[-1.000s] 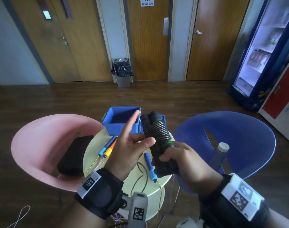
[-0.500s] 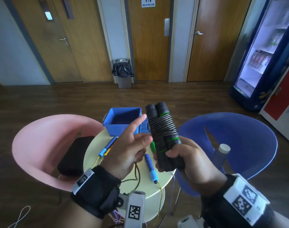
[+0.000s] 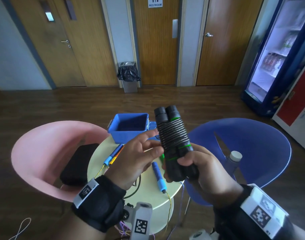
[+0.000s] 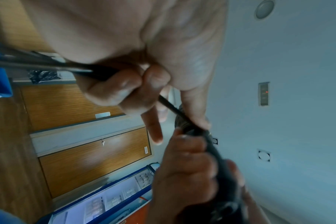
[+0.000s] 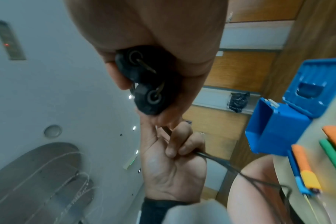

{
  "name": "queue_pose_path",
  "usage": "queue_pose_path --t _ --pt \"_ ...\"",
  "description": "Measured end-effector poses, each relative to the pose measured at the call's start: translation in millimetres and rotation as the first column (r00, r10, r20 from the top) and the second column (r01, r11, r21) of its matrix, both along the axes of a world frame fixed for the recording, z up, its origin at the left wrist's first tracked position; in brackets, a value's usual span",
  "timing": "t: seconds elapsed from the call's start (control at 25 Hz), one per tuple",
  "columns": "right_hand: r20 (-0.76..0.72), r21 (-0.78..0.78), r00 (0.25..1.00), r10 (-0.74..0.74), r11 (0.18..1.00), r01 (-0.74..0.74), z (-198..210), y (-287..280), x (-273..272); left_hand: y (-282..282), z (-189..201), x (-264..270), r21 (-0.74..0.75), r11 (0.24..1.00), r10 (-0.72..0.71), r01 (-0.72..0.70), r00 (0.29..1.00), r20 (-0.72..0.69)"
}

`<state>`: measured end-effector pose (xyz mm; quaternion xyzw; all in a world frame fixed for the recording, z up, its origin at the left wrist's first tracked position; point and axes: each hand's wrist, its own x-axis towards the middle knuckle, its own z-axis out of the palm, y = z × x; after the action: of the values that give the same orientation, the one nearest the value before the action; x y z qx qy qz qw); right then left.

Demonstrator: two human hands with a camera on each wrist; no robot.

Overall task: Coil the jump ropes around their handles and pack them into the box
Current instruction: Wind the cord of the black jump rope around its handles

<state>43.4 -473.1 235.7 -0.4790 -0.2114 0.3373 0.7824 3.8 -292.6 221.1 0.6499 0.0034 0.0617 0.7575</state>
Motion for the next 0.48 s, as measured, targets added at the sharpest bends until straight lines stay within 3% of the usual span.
queue_pose_path --t 0.08,0.16,0.24,0.36,0.48 --pt "-0.129 0.12 0.971 0.199 0.976 -0.184 -0.9 2.7 -3.5 -1.7 3.1 -3.6 -0.04 0.992 -0.113 0.118 0.988 0.101" --pt "-0.211 0.199 0.892 0.399 0.912 -0.36 -0.9 4.6 -3.5 -5.5 5.4 -5.5 -0.076 0.966 -0.228 0.246 0.954 0.193" --pt "-0.216 0.16 0.856 0.47 0.882 -0.444 -1.3 5.8 1.7 -8.1 7.2 -4.5 -0.126 0.954 -0.237 0.272 0.942 0.236" --pt "-0.197 -0.001 0.881 0.43 0.899 -0.439 -1.4 9.2 7.8 -12.5 6.5 -2.4 -0.256 0.948 -0.14 0.191 0.969 0.203" --pt "-0.314 0.051 0.931 0.187 0.982 -0.18 -9.8 13.6 7.6 -10.1 -0.4 2.8 -0.317 0.948 0.015 0.029 0.991 0.135"
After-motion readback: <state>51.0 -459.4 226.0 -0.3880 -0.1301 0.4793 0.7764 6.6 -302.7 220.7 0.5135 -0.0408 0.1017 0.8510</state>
